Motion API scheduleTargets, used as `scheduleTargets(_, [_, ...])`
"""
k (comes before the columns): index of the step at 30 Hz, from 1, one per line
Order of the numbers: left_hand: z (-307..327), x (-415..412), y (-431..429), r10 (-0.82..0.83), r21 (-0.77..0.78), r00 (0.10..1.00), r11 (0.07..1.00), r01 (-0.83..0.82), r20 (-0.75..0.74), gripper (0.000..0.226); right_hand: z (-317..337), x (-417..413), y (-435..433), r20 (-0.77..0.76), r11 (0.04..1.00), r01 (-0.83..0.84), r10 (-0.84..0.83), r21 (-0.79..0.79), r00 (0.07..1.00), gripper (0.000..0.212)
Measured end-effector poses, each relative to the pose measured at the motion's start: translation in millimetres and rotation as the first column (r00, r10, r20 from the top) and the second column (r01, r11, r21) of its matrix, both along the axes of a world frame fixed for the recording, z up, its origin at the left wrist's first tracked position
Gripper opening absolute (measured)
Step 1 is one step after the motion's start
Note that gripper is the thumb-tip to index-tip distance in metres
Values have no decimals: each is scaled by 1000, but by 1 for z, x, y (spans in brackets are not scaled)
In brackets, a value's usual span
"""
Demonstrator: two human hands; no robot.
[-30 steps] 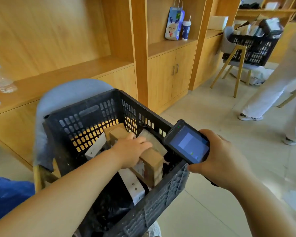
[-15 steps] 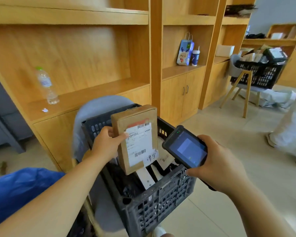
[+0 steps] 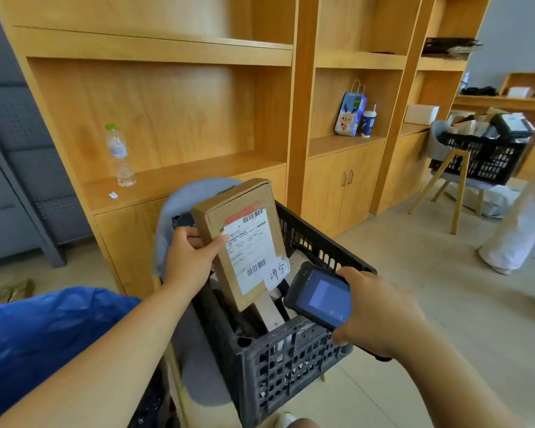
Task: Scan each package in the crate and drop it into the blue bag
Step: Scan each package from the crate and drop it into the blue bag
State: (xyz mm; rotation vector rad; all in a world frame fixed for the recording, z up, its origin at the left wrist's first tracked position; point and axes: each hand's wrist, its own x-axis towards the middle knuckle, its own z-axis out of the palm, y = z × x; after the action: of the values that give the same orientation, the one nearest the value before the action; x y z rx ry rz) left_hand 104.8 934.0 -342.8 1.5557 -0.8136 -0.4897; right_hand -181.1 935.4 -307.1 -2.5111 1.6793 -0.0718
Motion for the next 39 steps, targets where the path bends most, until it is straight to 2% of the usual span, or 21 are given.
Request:
scheduleTargets(17, [11,6,12,16,-109,1000,994,-18,-22,36,3,4,-1,5,1000,-16,16,-21,1000,88])
scheduleTargets(24, [18,33,50,32,-165,998,985,-40,-50,41,3,34,6,129,991,-131,133,-25,983,81])
scheduleTargets(28, [30,69,95,139,-240,990,962,-132,13,39,4,69,13,192,969,-240,247,-58,950,89])
scheduleTargets(31, [31,98,134,214,-249,970,951,-181,114,36,4,100,19,216,940,-333,341,-76,915,89])
scheduleTargets(35, [14,140,179,325,-106,892,946,-307,313,38,5,141,31,229,909,-412,415,-61,881,84])
scheduleTargets(39, [-14,180,209,351,114,723,853,-509,595,47,0,170,44,216,892,-451,447,-33,868,82])
